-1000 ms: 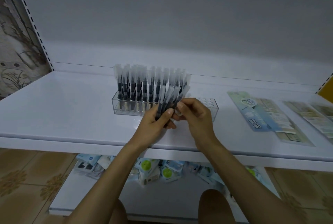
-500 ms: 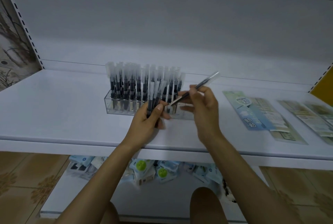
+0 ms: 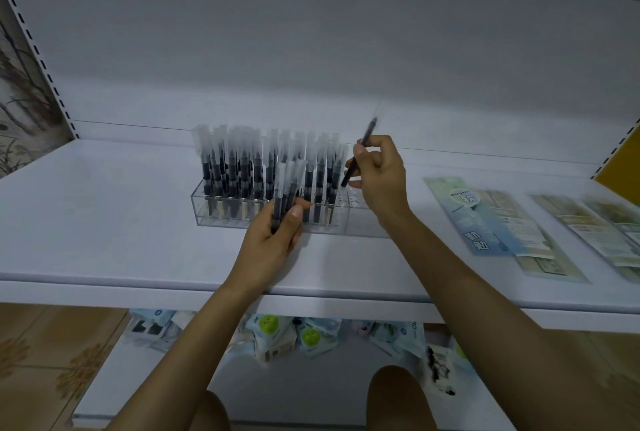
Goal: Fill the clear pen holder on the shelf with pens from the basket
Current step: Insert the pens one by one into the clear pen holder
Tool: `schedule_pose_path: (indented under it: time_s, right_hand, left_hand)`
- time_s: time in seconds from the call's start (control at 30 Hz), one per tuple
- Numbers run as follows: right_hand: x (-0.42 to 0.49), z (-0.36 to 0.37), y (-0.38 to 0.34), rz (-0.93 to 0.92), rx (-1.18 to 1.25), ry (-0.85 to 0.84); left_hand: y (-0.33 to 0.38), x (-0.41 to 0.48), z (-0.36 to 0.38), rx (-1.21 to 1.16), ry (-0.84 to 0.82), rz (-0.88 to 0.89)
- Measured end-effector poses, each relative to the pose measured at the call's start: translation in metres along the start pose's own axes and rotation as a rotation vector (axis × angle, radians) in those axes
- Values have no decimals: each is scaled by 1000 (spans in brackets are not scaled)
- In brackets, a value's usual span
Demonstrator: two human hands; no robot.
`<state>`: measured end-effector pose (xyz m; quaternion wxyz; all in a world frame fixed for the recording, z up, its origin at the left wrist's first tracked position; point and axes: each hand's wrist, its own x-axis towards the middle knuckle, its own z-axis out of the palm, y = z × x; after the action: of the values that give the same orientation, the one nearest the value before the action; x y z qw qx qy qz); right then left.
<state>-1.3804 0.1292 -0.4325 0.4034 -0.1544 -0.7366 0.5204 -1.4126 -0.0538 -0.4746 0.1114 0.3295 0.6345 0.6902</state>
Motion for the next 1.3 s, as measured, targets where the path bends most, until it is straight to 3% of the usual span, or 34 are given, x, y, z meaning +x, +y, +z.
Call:
schedule_pose_path:
  time_s: [0.23, 0.6, 1.3]
  right_hand:
    - [-3, -1, 9, -105, -230, -79]
    - [1, -8, 3, 70, -74, -158]
    - [0, -11, 3, 65, -41, -182]
  left_hand:
    - [0, 1, 0, 6, 20, -25]
    - [1, 1, 0, 5, 25, -26]
    - [0, 1, -1, 3, 28, -40]
